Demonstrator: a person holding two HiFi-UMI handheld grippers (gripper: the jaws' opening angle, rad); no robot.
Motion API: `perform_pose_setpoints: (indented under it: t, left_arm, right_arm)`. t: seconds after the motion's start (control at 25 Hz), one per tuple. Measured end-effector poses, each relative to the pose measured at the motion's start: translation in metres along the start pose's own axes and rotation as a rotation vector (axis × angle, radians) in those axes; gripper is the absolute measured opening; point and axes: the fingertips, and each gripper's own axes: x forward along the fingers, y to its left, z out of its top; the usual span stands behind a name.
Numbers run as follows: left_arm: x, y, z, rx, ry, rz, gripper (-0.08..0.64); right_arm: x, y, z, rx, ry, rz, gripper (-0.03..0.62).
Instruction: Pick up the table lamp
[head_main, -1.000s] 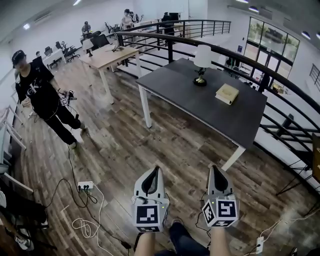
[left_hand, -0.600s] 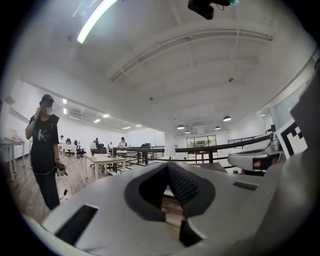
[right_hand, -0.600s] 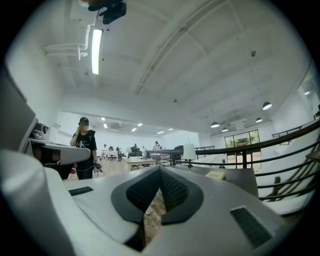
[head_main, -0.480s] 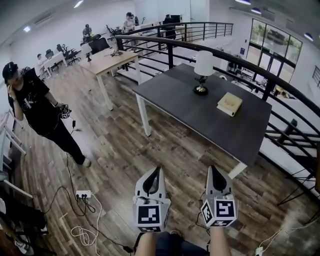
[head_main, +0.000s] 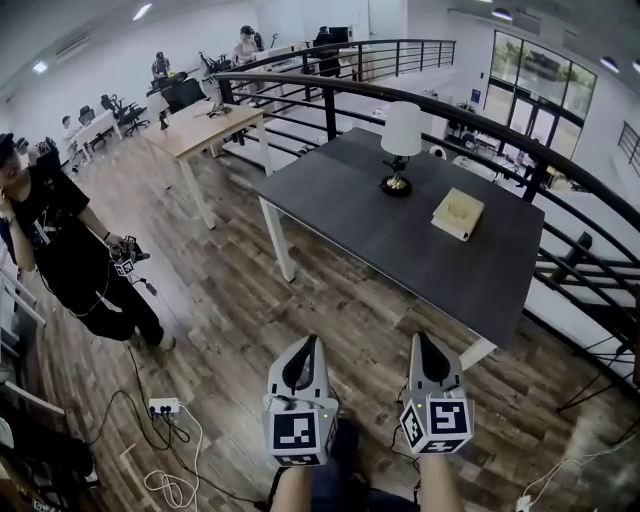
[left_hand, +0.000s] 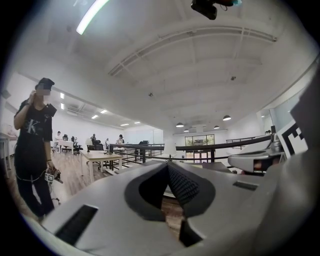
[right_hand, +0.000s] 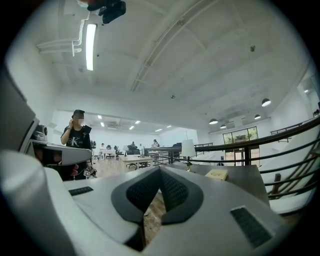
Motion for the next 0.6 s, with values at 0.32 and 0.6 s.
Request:
perform_pose_setpoints:
  t: [0.32, 0.6]
  left_arm:
    - [0.083, 0.028, -0.001, -0.006, -0.005, -0.053, 0.02]
    - [0.159, 0.062, 0.006, -0.009, -0.005, -0.098, 0.02]
  right_arm:
    - [0.077, -0.011, 0.002, -0.008, 0.002, -0.043, -0.007]
    - [0.153, -0.018, 0.01, -0.007, 0.006, -0.084, -0.008]
